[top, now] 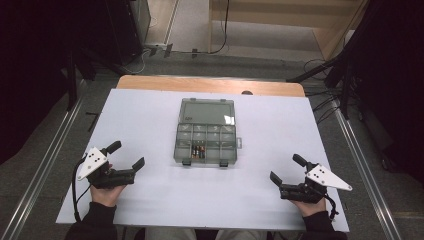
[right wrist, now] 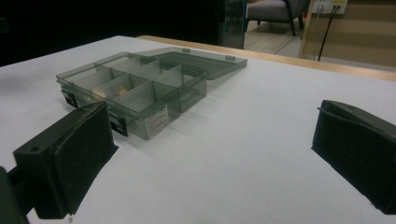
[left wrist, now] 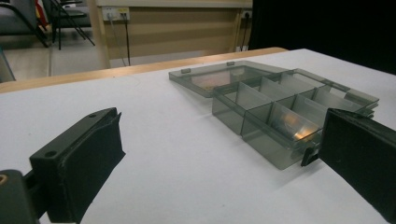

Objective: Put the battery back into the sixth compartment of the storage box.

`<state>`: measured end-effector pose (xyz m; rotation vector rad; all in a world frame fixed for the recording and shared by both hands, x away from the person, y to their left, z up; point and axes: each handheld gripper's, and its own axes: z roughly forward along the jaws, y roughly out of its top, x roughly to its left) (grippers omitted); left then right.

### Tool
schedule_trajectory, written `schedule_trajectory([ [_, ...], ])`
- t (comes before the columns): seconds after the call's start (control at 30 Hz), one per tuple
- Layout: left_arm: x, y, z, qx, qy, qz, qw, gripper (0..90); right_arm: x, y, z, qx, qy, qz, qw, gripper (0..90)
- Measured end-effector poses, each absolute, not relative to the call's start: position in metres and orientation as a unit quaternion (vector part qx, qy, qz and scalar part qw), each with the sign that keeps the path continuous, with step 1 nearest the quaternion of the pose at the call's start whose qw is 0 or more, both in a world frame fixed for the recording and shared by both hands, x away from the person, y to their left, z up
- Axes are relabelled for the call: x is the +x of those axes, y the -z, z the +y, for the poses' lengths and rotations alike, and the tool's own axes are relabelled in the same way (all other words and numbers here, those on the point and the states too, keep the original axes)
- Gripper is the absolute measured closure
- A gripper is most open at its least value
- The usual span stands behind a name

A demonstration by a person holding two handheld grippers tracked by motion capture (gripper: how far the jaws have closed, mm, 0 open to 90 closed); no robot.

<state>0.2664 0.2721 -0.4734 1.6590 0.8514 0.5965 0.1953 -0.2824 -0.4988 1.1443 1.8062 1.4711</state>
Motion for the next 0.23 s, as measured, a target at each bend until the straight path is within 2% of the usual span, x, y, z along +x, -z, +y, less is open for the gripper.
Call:
schedule_trajectory([
  [0.23,0.2605,0.4726,0.2766,0.696,-0.249,0.366,0.565,0.0,0.1924,0.4974,-0.2843,0.424,-0.554,0.656,0.288,0.0],
])
